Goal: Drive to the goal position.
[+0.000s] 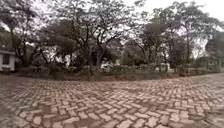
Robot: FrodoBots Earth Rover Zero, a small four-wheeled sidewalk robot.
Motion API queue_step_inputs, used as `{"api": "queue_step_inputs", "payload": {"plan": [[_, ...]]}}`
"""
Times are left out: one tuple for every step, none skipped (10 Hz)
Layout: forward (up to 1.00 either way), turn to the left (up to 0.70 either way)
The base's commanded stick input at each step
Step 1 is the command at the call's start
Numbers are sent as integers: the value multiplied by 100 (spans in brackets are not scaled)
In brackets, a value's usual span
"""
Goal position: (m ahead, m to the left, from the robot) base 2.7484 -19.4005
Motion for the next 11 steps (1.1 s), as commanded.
{"api": "queue_step_inputs", "payload": {"plan": [[70,-35],[70,-35],[70,-35],[70,-35],[70,-35],[70,-35],[70,-35],[70,-35],[70,-35],[70,-35],[70,-35]]}}
